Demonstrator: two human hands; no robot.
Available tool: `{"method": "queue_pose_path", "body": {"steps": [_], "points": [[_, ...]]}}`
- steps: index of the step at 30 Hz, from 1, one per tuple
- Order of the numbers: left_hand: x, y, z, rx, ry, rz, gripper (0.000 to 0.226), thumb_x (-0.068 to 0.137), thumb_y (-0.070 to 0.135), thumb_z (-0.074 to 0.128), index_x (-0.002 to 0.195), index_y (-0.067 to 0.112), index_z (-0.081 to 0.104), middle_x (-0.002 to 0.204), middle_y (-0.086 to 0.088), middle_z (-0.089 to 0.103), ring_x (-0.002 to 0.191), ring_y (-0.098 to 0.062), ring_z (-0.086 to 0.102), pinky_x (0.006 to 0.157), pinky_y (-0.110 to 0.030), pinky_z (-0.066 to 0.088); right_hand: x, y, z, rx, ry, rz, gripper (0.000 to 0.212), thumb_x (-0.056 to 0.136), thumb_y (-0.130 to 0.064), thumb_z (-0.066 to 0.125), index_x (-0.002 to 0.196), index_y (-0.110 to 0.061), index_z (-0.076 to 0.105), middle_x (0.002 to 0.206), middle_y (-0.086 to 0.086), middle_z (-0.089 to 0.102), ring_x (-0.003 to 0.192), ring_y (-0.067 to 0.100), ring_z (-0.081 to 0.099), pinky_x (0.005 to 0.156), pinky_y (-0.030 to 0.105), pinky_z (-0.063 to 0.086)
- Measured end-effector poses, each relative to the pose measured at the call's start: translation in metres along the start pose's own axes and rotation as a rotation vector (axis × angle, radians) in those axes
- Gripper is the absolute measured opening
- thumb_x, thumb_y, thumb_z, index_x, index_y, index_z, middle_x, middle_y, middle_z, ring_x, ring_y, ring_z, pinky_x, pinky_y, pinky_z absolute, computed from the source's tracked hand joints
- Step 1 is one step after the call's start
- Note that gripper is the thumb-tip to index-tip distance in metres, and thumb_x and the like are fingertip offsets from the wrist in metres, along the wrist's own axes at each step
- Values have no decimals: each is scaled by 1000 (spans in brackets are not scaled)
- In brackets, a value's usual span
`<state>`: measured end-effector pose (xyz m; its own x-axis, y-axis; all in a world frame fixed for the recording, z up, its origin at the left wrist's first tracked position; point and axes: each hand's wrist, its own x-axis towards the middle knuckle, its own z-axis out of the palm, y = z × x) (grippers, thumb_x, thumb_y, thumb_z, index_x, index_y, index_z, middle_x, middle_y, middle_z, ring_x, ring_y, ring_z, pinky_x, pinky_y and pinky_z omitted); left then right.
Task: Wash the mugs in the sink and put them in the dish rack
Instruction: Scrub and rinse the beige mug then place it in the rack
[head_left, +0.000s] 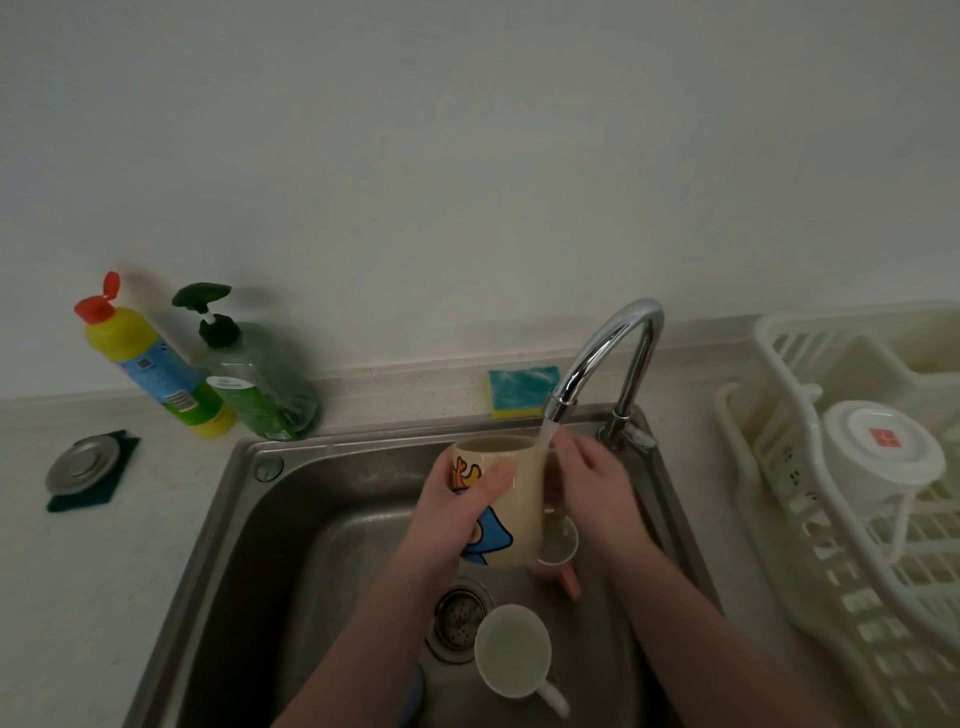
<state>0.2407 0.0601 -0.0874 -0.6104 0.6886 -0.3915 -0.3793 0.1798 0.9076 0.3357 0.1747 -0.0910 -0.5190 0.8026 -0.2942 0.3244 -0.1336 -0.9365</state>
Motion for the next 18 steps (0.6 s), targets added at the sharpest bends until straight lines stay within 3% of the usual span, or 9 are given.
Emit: {"method": "queue_pose_path", "body": {"steps": [3, 6, 10, 14, 18], "points": [[-2, -3, -4, -94, -16, -23, 60, 63, 37, 73, 116, 14, 58, 98, -11, 73, 85, -26, 72, 68, -38, 57, -6, -7, 16, -60, 7, -40, 31, 96, -38, 47, 84, -13, 60, 77, 5, 60, 72, 16, 56, 70, 36, 50], [-3, -6, -12, -165, -26, -75, 66, 71, 47, 76, 123, 12, 56, 102, -16, 71, 88, -29, 71, 66, -38, 56, -2, -17, 21, -222, 43, -87, 39, 97, -39, 45, 68, -16, 54, 65, -2, 54, 64, 10, 51, 61, 29, 42], [-4, -8, -19, -165, -88, -99, 83, 59, 53, 74, 128, 11, 54, 113, -21, 68, 100, -35, 67, 73, -43, 57, -2, -28, 17, -280, 7, -73, 44, 97, -38, 47, 57, -19, 45, 56, -6, 47, 56, 8, 45, 55, 24, 34], [-4, -2, -7, 0, -205, 13, 84, 47, 52, 85, 119, 20, 57, 103, -6, 73, 93, -23, 70, 72, -35, 57, -6, -22, 0, -95, 54, 51, 34, 93, -26, 51, 71, -3, 64, 67, 10, 59, 65, 19, 52, 67, 35, 46], [5, 4, 13, 176, -298, 69, 71, 53, 41, 82, 118, 27, 56, 108, 2, 70, 102, -15, 67, 84, -31, 54, -12, -10, -20, 91, 149, 121, 23, 93, -24, 54, 82, -13, 71, 80, 9, 70, 81, 25, 64, 77, 40, 53]]}}
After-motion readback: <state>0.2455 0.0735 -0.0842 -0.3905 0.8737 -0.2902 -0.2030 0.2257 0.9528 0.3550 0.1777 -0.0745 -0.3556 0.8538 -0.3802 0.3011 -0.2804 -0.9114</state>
